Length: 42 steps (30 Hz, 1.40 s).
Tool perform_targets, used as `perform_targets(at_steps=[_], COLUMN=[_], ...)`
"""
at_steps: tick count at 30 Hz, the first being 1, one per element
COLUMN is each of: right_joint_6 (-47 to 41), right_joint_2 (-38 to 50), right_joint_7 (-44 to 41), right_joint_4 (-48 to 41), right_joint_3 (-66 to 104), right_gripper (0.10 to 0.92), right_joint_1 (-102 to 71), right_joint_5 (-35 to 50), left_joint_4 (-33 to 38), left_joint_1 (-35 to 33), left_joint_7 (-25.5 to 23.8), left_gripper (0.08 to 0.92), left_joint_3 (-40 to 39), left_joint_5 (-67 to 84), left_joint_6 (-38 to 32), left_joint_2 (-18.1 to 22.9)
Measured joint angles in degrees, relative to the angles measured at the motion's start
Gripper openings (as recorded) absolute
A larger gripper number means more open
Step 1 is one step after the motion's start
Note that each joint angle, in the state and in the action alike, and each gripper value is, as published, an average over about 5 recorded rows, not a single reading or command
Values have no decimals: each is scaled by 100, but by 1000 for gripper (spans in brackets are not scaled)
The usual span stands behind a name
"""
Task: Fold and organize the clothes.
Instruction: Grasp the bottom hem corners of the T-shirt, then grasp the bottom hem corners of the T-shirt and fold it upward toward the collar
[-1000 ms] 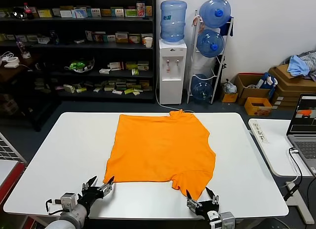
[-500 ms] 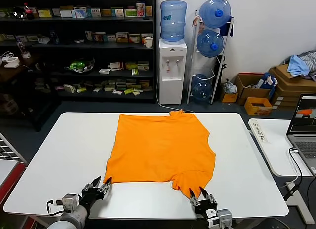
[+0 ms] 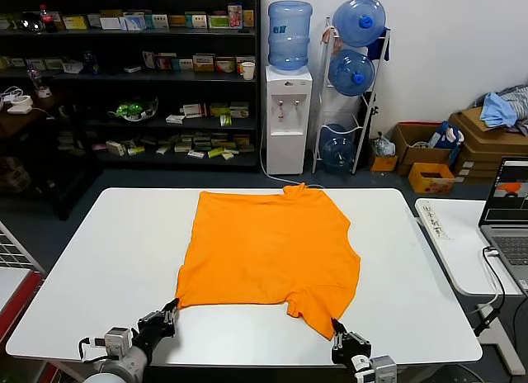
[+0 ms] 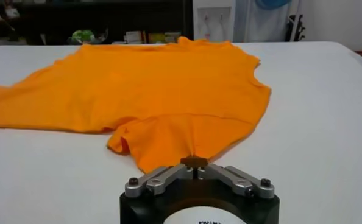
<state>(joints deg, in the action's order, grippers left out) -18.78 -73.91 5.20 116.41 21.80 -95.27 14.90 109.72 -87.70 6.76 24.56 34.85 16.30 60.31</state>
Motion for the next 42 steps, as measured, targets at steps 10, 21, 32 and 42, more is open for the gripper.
perform_targets(at_steps=[10, 21, 32, 42], right_joint_6=[47, 184, 306, 350], right_joint_2=[235, 824, 1003, 1125], right_joint_7=[130, 421, 665, 917], right_joint_4=[429, 1393, 1714, 993], right_joint_3=[93, 506, 643, 341], right_gripper=[125, 125, 125, 125], right_joint_1=[-388, -1518, -1660, -264], right_joint_5=[220, 763, 1165, 1494], left_joint_4=[196, 897, 1529, 1032], left_joint_1=[-139, -746, -1090, -249], left_joint_7=[87, 376, 750, 512], left_gripper=[91, 91, 91, 91], left_joint_3=[98, 397, 484, 121], left_joint_5=[148, 927, 1553, 1416], left_joint_6=[51, 219, 374, -63], left_joint_2=[-106, -789, -1142, -974])
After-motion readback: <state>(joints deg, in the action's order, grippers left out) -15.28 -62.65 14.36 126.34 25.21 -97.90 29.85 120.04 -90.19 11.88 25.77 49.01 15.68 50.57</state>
